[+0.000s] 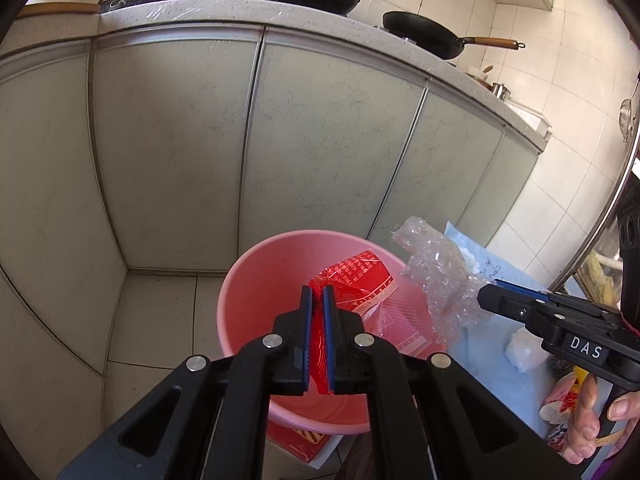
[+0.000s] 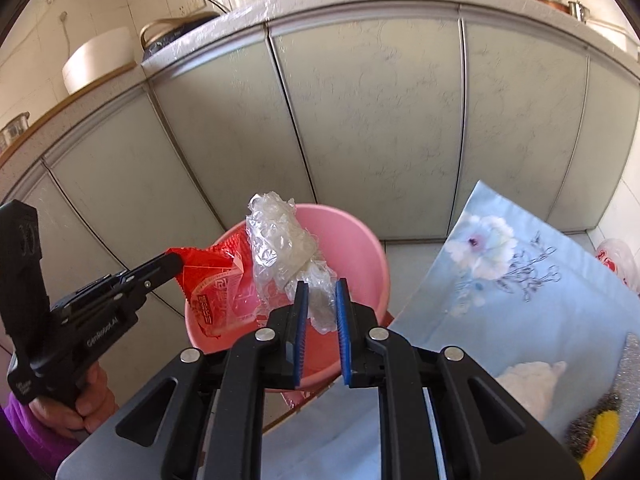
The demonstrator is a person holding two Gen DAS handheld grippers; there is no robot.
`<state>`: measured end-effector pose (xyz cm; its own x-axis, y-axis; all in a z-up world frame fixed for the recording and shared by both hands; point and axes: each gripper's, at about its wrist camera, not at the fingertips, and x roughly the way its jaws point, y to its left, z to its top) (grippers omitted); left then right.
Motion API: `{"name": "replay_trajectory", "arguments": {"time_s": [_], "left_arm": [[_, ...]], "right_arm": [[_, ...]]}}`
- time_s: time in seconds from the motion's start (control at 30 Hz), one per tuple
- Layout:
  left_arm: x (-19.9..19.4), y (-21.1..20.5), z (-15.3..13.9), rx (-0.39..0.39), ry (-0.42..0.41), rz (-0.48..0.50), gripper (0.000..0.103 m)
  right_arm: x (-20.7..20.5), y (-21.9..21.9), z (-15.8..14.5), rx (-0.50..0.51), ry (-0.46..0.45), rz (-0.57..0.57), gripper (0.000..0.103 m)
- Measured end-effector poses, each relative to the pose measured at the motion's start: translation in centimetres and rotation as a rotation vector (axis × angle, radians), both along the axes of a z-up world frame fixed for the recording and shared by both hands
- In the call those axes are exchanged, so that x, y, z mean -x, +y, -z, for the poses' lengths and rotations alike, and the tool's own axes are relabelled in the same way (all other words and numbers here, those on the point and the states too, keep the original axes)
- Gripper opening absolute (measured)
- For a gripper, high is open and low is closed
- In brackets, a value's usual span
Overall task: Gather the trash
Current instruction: 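Carry both held bags over the pink bin, then open both tools to drop the bags into the pink bin, then move the left tool to the white plastic bag while the right tool reaches the silver mesh scrubber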
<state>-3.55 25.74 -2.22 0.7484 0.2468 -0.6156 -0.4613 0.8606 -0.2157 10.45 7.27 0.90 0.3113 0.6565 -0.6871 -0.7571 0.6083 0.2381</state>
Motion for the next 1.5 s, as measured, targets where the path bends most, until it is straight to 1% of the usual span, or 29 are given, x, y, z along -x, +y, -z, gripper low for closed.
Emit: {"name": "replay_trajectory", "arguments": {"time_s": [0.07, 0.13, 0.17, 0.27, 0.37, 0.4, 0.53, 0.67, 0.8, 0.87, 1.03, 1.17, 1.33, 1.47, 1.5], "left_arm": [[-0.2, 0.2, 0.4, 0.001, 0.011, -0.002, 0.006], [-0.3, 0.2, 0.7, -0.008, 0.023, -0.016, 0.009], [-0.3, 0.3, 0.8, -0.006, 0.028, -0.023, 0.01], [-0.1, 0.6, 0.7, 0.011, 0.028, -0.033, 0.018], [0.0, 0.8, 0.4, 0.004, 0.017, -0.033, 0.021], [0.2, 0.9, 0.3, 0.002, 0.015, -0.034, 0.021], [1.0, 0.3, -0.2, 0.004, -0.004, -0.025, 0.022], [1.3, -0.8, -1.0, 0.002, -0.024, 0.008, 0.022], [1.4, -2.3, -1.9, 0.024, -0.05, 0.058, 0.028], [1.2, -3.4, -2.2, 0.036, -0.059, 0.09, 0.028], [0.8, -6.9, -2.7, 0.055, -0.064, 0.184, 0.029], [0.7, -10.1, -2.9, 0.034, -0.06, 0.258, 0.029], [1.1, -13.7, -3.1, 0.017, -0.059, 0.324, 0.029], [2.0, -15.8, -3.2, -0.001, -0.058, 0.362, 0.029], [2.1, -16.3, -3.2, -0.003, -0.058, 0.368, 0.029]], "right_arm": [[-0.2, 0.5, 0.6, 0.008, 0.028, -0.003, 0.016], [-0.6, 0.9, 1.3, 0.02, 0.06, -0.005, 0.02], [-0.8, 1.0, 1.6, 0.021, 0.072, -0.006, 0.02], [-1.0, 1.1, 2.1, 0.013, 0.105, -0.011, 0.021], [-0.8, 0.8, 1.9, 0.005, 0.096, -0.012, 0.023], [-0.8, 0.7, 1.8, 0.002, 0.096, -0.011, 0.026], [0.0, -0.5, 0.9, -0.016, 0.065, 0.004, 0.027], [1.1, -1.8, 0.0, -0.02, 0.028, 0.02, 0.027], [2.5, -4.5, -0.6, -0.02, 0.007, 0.06, 0.027], [3.0, -6.2, -0.8, -0.014, -0.004, 0.084, 0.027], [5.2, -11.9, -1.4, -0.015, -0.016, 0.172, 0.027], [7.5, -15.4, -1.4, 0.004, -0.068, 0.23, 0.027], [9.3, -19.1, -1.2, -0.003, -0.067, 0.313, 0.027], [10.5, -22.0, -1.2, 0.004, -0.077, 0.406, 0.027], [10.7, -22.6, -1.2, -0.003, -0.073, 0.416, 0.03]]}}
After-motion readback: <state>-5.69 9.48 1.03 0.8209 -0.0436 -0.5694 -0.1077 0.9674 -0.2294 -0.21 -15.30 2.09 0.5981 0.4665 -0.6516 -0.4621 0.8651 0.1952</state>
